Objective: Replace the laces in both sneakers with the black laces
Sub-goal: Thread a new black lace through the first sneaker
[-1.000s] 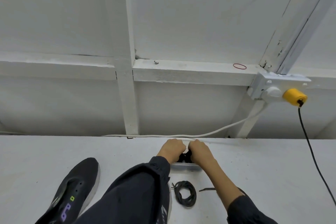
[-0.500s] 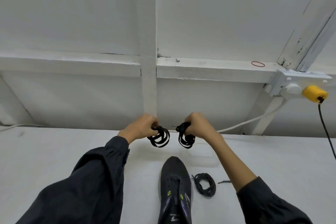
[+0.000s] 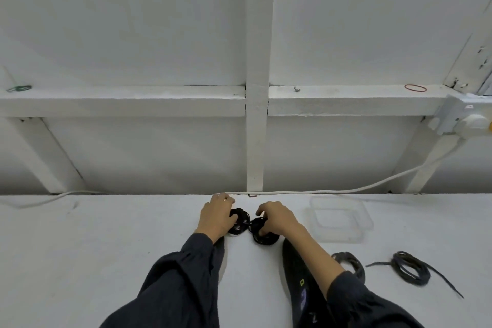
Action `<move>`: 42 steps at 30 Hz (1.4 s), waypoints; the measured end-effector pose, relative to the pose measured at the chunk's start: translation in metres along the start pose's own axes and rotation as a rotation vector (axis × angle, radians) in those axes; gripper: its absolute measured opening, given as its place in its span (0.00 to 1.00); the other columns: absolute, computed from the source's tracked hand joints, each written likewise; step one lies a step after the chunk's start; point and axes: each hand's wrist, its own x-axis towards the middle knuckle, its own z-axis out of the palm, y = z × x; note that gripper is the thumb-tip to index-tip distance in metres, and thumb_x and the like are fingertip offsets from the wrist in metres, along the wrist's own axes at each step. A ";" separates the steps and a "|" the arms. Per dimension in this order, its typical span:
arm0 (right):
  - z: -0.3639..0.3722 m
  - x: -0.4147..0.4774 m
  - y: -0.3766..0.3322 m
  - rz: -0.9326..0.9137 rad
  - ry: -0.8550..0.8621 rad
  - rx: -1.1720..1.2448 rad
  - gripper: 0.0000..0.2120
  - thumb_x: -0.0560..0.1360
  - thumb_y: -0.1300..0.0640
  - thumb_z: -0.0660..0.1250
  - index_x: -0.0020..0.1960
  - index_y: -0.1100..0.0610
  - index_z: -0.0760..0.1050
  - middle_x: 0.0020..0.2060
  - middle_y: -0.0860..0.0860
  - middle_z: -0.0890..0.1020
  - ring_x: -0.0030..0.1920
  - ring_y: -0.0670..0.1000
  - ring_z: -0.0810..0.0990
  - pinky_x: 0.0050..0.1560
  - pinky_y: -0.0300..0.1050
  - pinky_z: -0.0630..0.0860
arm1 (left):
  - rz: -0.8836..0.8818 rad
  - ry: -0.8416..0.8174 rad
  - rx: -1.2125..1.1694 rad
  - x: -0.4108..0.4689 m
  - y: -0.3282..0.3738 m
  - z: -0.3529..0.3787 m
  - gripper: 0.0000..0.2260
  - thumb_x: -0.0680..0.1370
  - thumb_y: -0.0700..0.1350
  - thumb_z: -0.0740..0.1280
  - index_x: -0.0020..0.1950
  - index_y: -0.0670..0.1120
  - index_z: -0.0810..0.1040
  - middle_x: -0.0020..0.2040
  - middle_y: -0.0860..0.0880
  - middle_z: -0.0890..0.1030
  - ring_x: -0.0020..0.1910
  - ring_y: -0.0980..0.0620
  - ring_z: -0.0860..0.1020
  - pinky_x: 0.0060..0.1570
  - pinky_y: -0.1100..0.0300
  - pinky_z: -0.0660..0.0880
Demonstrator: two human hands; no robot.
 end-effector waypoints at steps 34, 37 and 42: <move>-0.150 -0.095 0.059 0.223 0.462 -0.221 0.07 0.73 0.60 0.70 0.49 0.53 0.84 0.42 0.52 0.80 0.45 0.55 0.78 0.40 0.41 0.69 | -0.340 -0.179 -1.697 -0.050 0.012 -0.054 0.06 0.79 0.42 0.63 0.53 0.42 0.76 0.30 0.49 0.71 0.20 0.56 0.61 0.31 0.62 0.76; -0.137 -0.089 0.073 0.330 0.495 -0.206 0.10 0.73 0.62 0.65 0.53 0.57 0.81 0.47 0.56 0.82 0.48 0.59 0.79 0.45 0.45 0.70 | -0.291 -0.133 -1.714 -0.053 0.021 -0.064 0.09 0.81 0.41 0.61 0.58 0.40 0.76 0.30 0.51 0.71 0.19 0.57 0.60 0.29 0.63 0.74; -0.126 -0.084 0.060 0.146 0.164 -0.190 0.14 0.70 0.54 0.74 0.55 0.54 0.83 0.52 0.50 0.83 0.53 0.54 0.80 0.52 0.44 0.75 | -0.079 -0.093 -1.503 -0.056 0.045 -0.090 0.10 0.83 0.43 0.59 0.55 0.42 0.79 0.33 0.52 0.70 0.23 0.57 0.62 0.28 0.63 0.69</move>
